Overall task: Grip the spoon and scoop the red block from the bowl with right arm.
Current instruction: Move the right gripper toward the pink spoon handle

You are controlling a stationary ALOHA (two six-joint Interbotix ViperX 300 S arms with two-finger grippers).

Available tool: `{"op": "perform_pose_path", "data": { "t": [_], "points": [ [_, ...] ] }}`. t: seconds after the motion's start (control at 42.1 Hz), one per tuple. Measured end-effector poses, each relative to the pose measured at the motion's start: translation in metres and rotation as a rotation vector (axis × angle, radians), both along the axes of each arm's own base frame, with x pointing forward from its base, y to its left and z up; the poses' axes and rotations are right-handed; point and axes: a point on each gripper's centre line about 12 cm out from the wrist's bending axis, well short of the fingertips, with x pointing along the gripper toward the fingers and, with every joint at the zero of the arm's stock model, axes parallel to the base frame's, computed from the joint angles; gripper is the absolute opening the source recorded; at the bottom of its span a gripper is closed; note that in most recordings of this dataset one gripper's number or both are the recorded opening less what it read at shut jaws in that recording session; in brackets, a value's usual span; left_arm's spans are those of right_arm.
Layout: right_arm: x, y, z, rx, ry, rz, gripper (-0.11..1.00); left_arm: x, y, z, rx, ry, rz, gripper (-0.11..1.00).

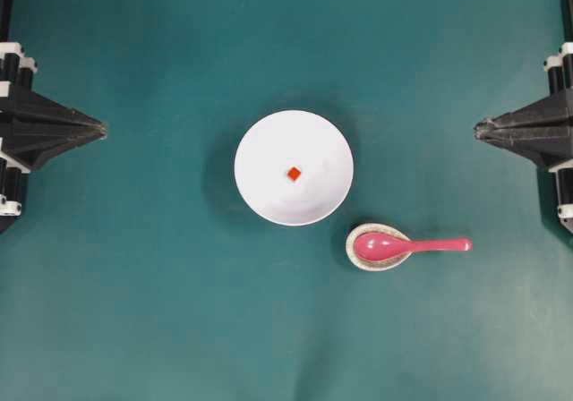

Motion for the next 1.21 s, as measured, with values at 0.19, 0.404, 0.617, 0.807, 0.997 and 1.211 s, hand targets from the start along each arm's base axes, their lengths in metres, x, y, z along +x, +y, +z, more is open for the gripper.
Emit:
{"op": "perform_pose_path", "data": {
  "t": [0.19, 0.404, 0.617, 0.807, 0.997, 1.211],
  "points": [
    [0.002, 0.000, -0.001, 0.000, 0.031, 0.000, 0.00, 0.003, 0.000, -0.007, 0.000, 0.120, 0.001, 0.00],
    [0.003, 0.000, -0.005, 0.005, 0.071, 0.002, 0.00, 0.003, 0.000, -0.012, 0.000, 0.164, 0.000, 0.00],
    [0.002, 0.000, -0.007, 0.026, 0.084, 0.000, 0.00, 0.002, 0.000, -0.014, 0.000, 0.187, 0.001, 0.00],
    [0.002, 0.000, -0.008, 0.031, 0.089, 0.003, 0.01, 0.002, 0.000, -0.015, 0.000, 0.224, 0.002, 0.00],
    [0.003, 0.001, -0.008, 0.035, 0.094, 0.006, 0.17, 0.002, 0.004, -0.017, -0.003, 0.244, 0.022, 0.00],
    [0.007, 0.002, -0.013, 0.068, 0.121, 0.010, 0.42, 0.002, 0.007, -0.017, -0.006, 0.247, 0.036, 0.00]
  ]
}}
